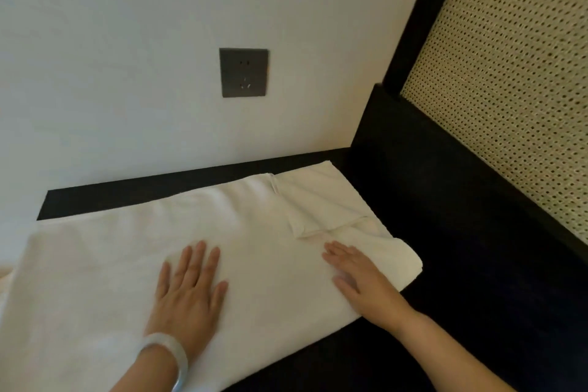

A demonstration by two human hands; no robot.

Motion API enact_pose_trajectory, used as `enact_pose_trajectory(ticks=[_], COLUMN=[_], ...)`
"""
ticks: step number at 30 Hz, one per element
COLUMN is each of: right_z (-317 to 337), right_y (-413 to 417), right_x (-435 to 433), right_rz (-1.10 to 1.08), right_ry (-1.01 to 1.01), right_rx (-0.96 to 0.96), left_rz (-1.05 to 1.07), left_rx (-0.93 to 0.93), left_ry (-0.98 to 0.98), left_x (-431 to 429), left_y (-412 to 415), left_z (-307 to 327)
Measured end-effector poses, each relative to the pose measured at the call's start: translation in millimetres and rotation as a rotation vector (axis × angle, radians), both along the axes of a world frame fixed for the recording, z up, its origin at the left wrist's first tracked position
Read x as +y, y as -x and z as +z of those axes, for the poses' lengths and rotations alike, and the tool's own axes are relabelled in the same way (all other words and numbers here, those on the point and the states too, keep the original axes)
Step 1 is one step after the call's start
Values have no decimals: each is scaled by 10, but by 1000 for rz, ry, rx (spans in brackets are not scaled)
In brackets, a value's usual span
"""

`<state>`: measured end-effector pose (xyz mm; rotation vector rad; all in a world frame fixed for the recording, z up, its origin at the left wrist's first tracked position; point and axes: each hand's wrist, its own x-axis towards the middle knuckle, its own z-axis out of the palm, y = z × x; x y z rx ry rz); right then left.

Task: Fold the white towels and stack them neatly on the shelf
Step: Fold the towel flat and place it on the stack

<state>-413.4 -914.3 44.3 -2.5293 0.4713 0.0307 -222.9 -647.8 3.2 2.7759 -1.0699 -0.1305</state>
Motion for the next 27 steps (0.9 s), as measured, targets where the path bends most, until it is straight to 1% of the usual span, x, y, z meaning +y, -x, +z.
enact_pose_trajectory(ticks=[1, 2, 3, 4, 5, 6, 7, 8, 10, 13, 16, 18, 20, 23, 24, 27], right_z=[52, 109, 178, 253, 322, 377, 416, 445, 492, 565, 578, 592, 621, 610, 561, 341], right_y=[4, 5, 16, 29, 56, 77, 99, 119, 191, 310, 375, 405, 435, 505, 515, 502], right_x=[-75, -182, -313, -458, -603, -742, -851, -927, -1019, -1094, -1161, -1145, -1133, -1180, -1187, -1135], right_rz=[-126, -291, -455, -588, -687, -755, -797, -808, -752, -627, -536, -494, -477, -565, -600, -644], right_ry=[-126, -172, -139, -86, -63, -91, -164, -257, -422, -551, -554, -585, -613, -564, -505, -308], right_rx=[-96, -184, -222, -205, -140, -48, 46, 127, 255, 330, 308, 248, 179, 98, 121, 273], left_rz=[-1, 2, 14, 32, 54, 65, 63, 53, 21, -35, -27, -21, -29, -9, 2, 8], left_rx=[-8, -27, -45, -61, -79, -102, -127, -149, -134, -66, -44, -89, -91, -95, -93, -92], left_ry=[15, 27, 31, 36, 44, 55, 67, 81, 75, 42, 45, 108, 139, 134, 136, 132], left_x=[8, 10, 0, -31, -83, -158, -257, -382, -647, -950, -1014, -1020, -1009, -1020, -1023, -1041], left_y=[-1, -7, -6, -5, -1, 5, 13, 16, 18, 37, 82, 91, 78, 84, 94, 124], left_z=[0, -15, -18, -16, -10, 0, 22, 57, 137, 111, -9, -44, -48, -42, -33, 8])
